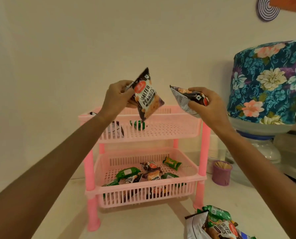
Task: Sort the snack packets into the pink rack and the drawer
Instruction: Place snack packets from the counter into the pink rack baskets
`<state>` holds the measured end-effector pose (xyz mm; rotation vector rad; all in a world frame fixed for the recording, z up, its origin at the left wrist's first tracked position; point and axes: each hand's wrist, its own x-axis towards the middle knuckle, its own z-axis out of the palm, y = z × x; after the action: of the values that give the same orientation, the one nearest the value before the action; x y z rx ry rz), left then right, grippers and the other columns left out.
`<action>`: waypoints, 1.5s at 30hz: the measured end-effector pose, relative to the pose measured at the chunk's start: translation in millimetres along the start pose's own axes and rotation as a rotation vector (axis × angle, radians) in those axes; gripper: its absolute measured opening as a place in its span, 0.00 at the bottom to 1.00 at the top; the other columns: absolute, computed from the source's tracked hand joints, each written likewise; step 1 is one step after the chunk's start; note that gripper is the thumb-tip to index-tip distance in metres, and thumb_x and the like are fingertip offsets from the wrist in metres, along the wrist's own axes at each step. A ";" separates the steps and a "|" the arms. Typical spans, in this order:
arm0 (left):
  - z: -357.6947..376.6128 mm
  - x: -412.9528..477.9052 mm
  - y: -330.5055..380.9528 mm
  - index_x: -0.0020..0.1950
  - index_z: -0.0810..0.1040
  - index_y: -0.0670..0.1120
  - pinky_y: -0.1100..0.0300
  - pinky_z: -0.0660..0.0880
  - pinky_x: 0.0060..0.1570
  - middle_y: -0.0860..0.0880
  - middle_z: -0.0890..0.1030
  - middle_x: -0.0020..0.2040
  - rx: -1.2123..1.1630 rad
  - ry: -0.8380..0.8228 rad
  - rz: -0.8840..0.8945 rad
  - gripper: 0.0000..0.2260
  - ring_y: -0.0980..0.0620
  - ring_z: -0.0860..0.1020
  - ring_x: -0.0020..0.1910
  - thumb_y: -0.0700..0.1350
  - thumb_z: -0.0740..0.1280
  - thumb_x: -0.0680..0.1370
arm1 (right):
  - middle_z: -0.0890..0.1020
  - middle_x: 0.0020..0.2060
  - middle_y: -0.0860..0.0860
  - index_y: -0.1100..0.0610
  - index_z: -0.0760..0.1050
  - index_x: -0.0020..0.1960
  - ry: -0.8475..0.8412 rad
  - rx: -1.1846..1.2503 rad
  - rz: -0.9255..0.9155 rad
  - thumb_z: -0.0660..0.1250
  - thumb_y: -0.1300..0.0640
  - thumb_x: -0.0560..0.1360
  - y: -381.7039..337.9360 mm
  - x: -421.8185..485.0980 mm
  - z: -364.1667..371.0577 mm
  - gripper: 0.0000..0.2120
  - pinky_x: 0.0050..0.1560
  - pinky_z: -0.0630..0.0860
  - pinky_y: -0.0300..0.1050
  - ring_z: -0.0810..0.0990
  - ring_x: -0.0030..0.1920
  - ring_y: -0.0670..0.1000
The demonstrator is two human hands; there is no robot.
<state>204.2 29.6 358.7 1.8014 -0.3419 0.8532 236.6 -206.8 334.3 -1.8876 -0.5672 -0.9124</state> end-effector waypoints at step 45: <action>5.4 69.5 -79.7 0.58 0.79 0.37 0.56 0.73 0.51 0.38 0.81 0.58 0.835 -0.524 -0.297 0.14 0.43 0.79 0.48 0.44 0.61 0.79 | 0.71 0.67 0.58 0.59 0.74 0.62 -0.699 -0.550 -0.078 0.67 0.62 0.74 52.3 114.1 145.9 0.17 0.69 0.63 0.52 0.68 0.67 0.57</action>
<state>302.7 67.6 350.1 2.7733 -0.0226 0.2942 395.7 -100.2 353.4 -2.7246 -0.8631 -0.4508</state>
